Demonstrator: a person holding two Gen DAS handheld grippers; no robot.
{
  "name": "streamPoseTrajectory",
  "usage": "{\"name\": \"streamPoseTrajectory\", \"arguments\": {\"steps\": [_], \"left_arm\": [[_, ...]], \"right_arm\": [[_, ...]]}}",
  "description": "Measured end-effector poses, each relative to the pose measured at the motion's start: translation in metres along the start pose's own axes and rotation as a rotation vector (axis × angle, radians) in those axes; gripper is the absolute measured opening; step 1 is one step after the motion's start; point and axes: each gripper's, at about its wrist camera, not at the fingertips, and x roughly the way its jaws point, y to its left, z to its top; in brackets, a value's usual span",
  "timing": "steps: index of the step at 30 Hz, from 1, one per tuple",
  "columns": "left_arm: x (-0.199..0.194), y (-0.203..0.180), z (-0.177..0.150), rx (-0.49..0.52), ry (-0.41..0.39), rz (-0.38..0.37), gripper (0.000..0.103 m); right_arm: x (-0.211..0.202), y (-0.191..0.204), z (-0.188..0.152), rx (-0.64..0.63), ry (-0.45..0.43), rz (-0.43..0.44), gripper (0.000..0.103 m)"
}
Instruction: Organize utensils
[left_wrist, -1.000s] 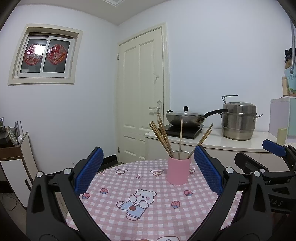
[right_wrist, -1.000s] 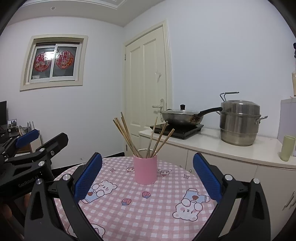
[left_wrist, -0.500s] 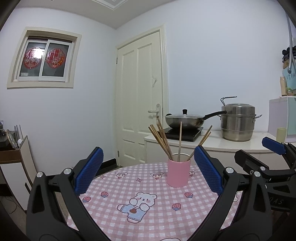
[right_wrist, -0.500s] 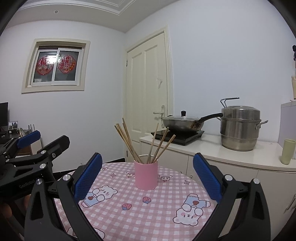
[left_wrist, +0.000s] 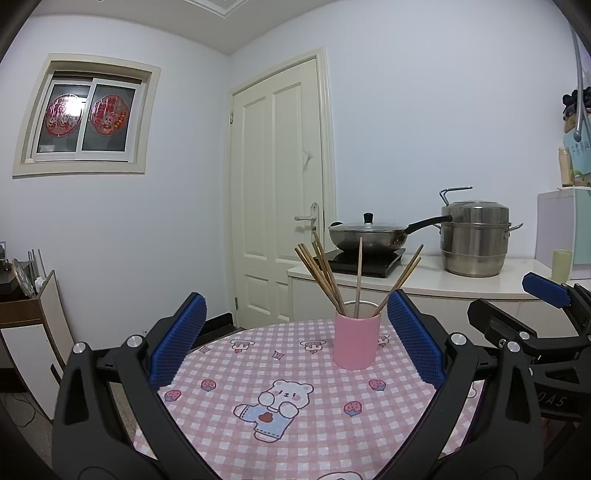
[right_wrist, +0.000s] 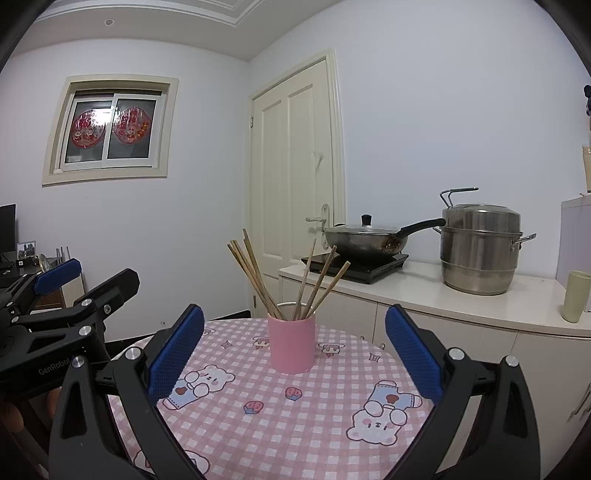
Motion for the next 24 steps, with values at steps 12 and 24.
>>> {"name": "streamPoseTrajectory", "arguments": {"steps": [12,24], "left_arm": [[0.0003,-0.0029,-0.0025,0.010,0.000,0.014,0.097],[0.0012,-0.0013,-0.0014,0.006,-0.001,0.014,0.097]], "right_arm": [[0.0019,-0.0008,-0.0020,0.004,0.009,-0.004,0.095],[0.0008,0.0006,-0.0033,-0.002,0.007,-0.007,0.095]]}}
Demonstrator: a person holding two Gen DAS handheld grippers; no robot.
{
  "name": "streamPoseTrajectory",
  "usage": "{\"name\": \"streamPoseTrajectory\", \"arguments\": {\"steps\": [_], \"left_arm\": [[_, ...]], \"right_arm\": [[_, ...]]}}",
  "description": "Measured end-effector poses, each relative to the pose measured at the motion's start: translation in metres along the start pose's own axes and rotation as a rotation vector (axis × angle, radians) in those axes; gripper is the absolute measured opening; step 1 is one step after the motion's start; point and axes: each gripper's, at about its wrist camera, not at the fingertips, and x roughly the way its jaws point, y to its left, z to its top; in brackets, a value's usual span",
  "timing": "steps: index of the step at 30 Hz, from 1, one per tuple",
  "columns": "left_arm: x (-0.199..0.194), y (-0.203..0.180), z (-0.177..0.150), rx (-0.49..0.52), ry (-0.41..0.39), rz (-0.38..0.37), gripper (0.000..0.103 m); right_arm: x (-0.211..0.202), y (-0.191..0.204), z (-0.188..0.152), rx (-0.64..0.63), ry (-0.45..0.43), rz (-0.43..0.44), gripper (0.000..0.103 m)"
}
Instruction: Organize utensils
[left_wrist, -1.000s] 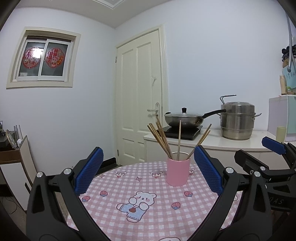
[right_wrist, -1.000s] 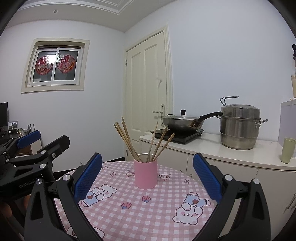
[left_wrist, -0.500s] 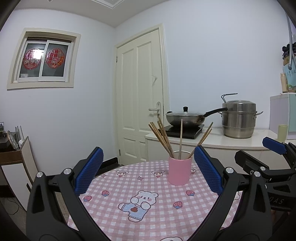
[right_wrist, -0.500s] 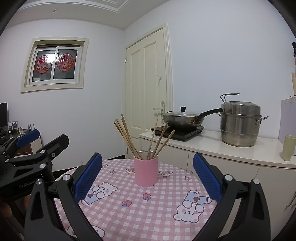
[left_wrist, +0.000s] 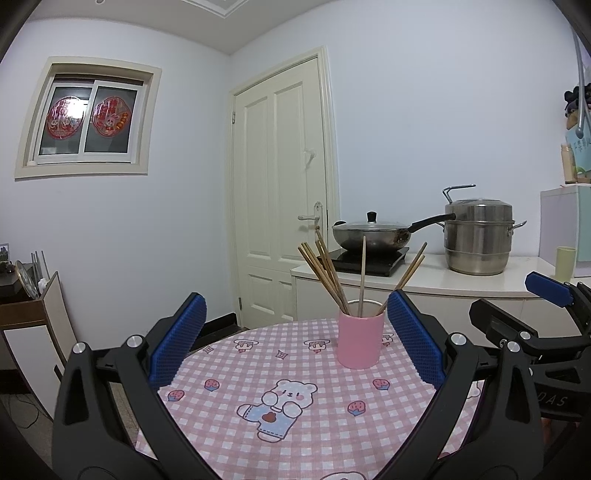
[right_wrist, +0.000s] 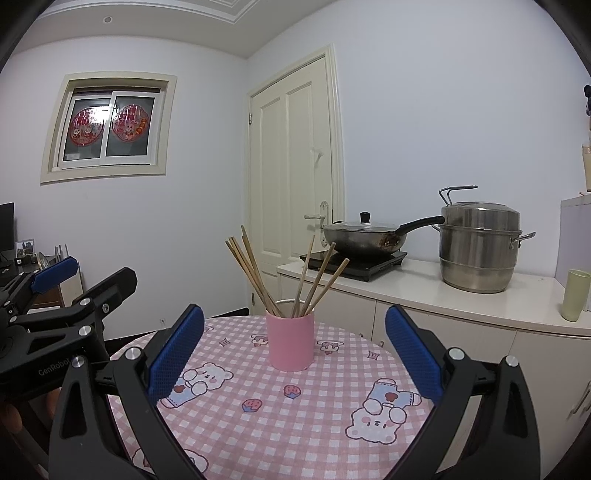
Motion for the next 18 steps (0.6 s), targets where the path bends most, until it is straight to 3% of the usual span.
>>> {"name": "streamPoseTrajectory", "arguments": {"steps": [18], "left_arm": [[0.0052,0.0043,0.0000,0.001,0.001,0.008,0.097]], "right_arm": [[0.0014,0.0024,0.0023,-0.001,0.004,-0.001,0.095]]}}
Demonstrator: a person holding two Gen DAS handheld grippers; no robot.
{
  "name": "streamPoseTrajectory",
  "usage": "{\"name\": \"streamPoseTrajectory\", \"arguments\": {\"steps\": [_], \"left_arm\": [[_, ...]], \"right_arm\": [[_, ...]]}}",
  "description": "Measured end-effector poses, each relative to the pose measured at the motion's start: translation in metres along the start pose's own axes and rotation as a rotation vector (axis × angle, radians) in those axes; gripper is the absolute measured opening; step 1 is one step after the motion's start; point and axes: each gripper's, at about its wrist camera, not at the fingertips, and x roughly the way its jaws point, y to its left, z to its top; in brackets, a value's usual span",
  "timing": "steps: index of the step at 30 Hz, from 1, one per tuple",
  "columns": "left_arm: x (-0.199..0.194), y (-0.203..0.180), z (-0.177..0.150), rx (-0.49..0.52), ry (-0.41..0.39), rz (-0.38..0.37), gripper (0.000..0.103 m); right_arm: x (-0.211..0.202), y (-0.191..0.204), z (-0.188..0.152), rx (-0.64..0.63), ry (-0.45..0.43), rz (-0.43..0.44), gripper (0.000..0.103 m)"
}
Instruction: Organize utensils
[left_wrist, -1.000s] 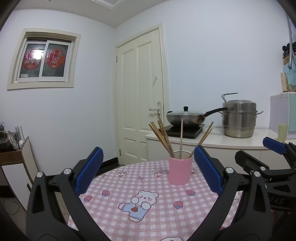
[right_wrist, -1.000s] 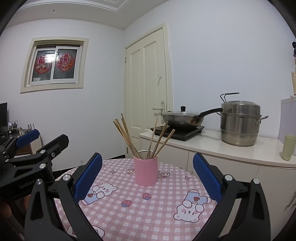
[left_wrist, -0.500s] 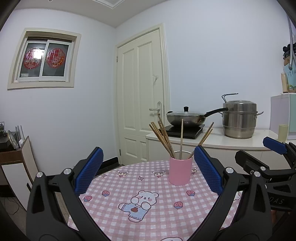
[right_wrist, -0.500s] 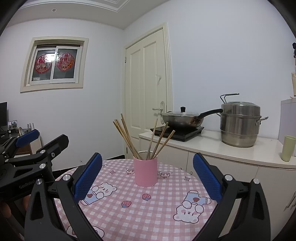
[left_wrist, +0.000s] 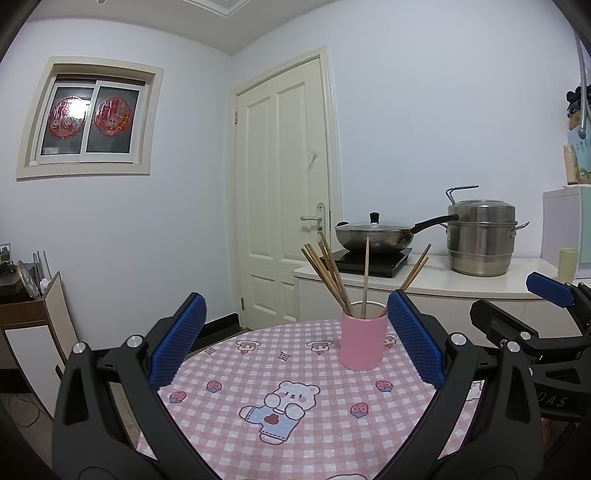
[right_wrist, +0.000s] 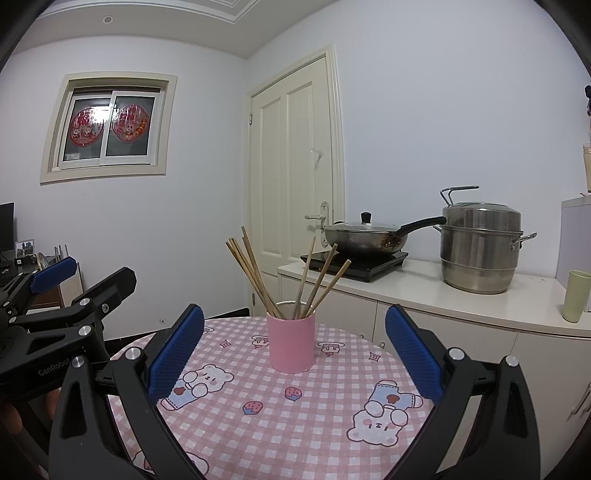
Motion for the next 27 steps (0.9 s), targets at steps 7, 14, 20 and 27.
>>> {"name": "streamPoseTrajectory", "arguments": {"steps": [7,14,20,27], "left_arm": [[0.001,0.000,0.000,0.000,0.003,0.002,0.097],[0.004,-0.001,-0.001,0.008,0.007,0.010,0.097],[0.004,-0.002,-0.002,0.020,0.009,0.019,0.097],[0.004,-0.005,-0.003,0.023,0.012,0.022,0.097]], "right_arm": [[0.001,0.000,0.000,0.002,0.002,0.002,0.095],[0.006,-0.001,-0.001,0.010,0.015,0.001,0.095],[0.010,-0.003,-0.003,0.018,0.025,0.003,0.095],[0.010,-0.003,-0.004,0.019,0.031,-0.001,0.095]]}}
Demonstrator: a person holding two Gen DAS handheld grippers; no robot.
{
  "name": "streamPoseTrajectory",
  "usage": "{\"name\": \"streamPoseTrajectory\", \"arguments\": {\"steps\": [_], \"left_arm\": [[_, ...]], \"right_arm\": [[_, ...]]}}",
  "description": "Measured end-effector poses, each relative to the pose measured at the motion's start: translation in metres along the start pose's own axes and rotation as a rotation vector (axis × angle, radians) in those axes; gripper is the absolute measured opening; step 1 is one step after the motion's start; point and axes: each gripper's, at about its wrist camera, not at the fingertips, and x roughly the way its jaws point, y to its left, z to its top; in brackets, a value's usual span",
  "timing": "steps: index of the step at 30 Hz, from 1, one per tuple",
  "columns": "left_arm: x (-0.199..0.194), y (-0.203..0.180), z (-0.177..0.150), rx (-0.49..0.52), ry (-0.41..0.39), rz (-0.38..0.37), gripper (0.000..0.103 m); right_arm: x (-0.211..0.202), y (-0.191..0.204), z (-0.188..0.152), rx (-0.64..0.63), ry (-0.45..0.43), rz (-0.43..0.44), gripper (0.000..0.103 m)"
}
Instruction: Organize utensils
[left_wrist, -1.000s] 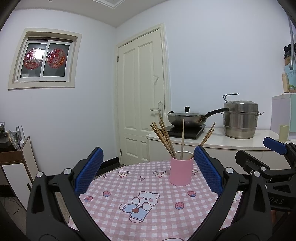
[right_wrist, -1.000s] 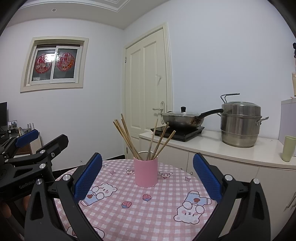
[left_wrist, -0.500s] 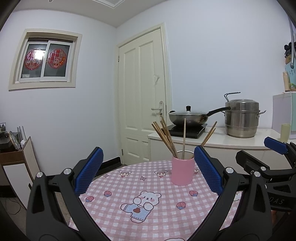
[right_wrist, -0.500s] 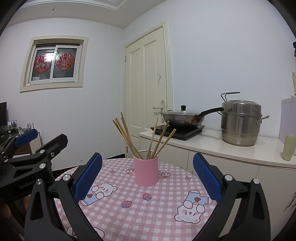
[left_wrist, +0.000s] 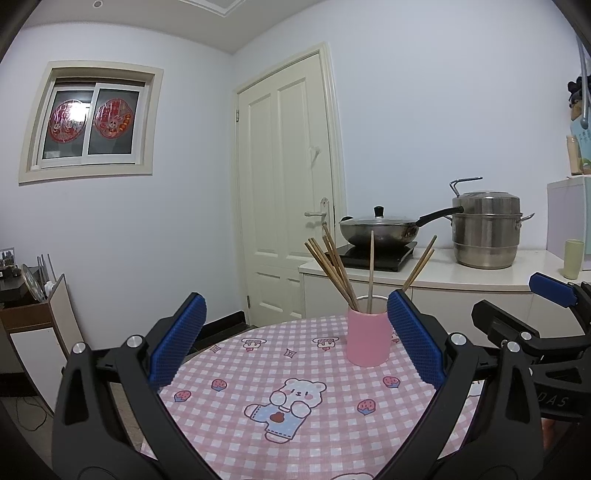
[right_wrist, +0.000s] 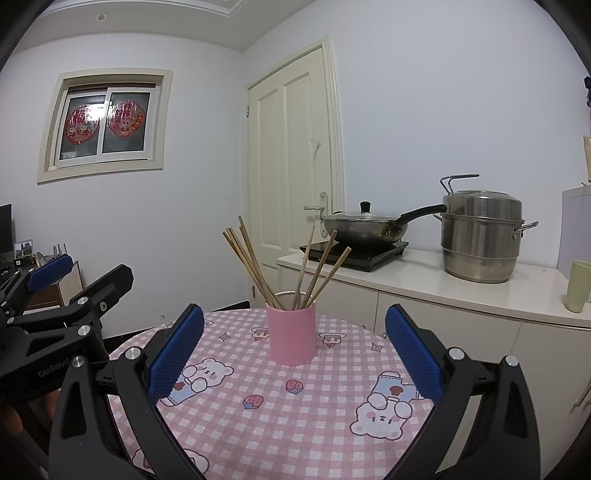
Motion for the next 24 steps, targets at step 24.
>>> {"name": "streamPoseTrajectory", "arguments": {"steps": [24], "left_arm": [[0.0062,-0.0014,-0.0035,-0.001,0.028,0.000,0.097]], "right_arm": [[0.0051,-0.0009,-0.0037,0.008,0.024,-0.007,0.095]]}}
